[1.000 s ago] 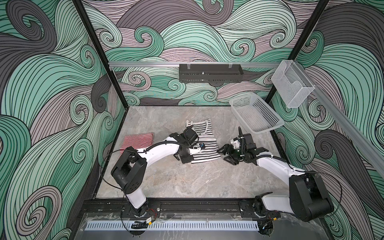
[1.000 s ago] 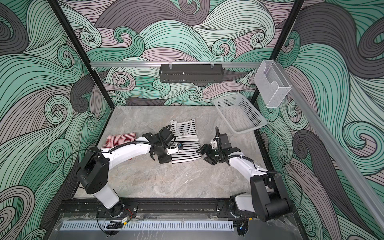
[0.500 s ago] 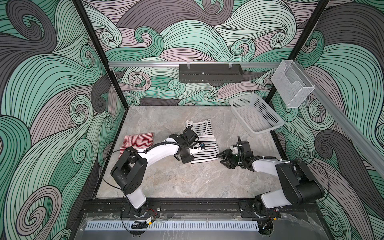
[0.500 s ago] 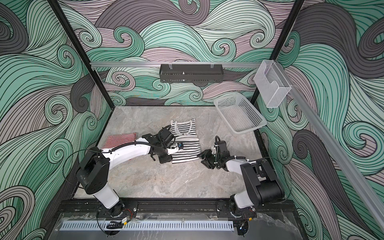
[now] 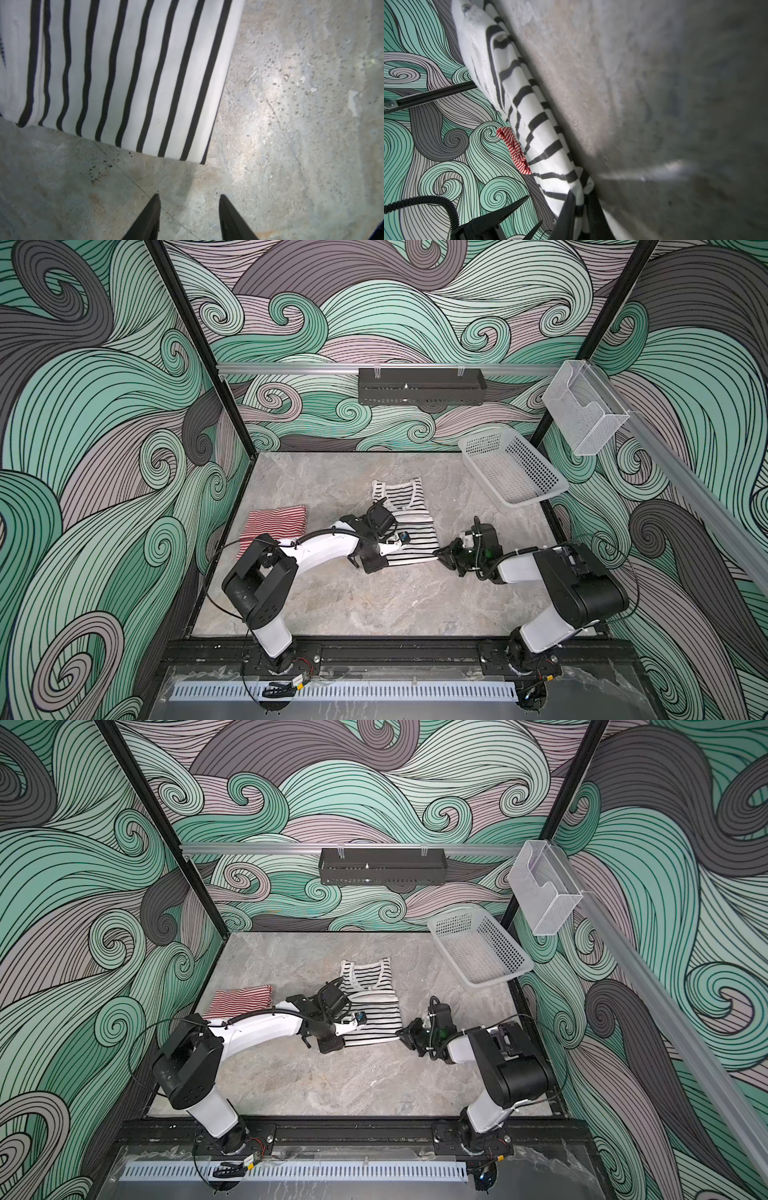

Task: Fold and stack the tank tops
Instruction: 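Move both grippers to the folded tank top's near edge and grasp it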

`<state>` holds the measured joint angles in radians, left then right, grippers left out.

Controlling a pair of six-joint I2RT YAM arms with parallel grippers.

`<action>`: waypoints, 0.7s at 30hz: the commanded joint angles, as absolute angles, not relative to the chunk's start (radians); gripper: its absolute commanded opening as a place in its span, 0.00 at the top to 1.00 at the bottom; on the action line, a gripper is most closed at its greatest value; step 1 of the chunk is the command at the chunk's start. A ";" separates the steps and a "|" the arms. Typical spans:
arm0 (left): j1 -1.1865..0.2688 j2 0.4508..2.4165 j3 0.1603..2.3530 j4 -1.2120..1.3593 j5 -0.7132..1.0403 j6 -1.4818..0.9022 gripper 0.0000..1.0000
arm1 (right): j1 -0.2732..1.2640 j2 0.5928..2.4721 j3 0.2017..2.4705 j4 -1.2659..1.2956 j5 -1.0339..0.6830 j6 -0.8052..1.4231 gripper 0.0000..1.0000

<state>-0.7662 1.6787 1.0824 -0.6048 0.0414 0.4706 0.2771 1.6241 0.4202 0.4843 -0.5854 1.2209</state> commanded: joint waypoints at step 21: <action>-0.987 1.782 0.884 -0.176 -0.411 0.607 0.51 | 0.279 1.620 0.428 0.440 -0.575 1.239 0.93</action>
<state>-0.9684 1.7336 0.9199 -0.2249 -0.3359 0.5728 0.2771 1.6085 0.4221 0.4469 -0.5838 1.2201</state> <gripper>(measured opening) 0.490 0.079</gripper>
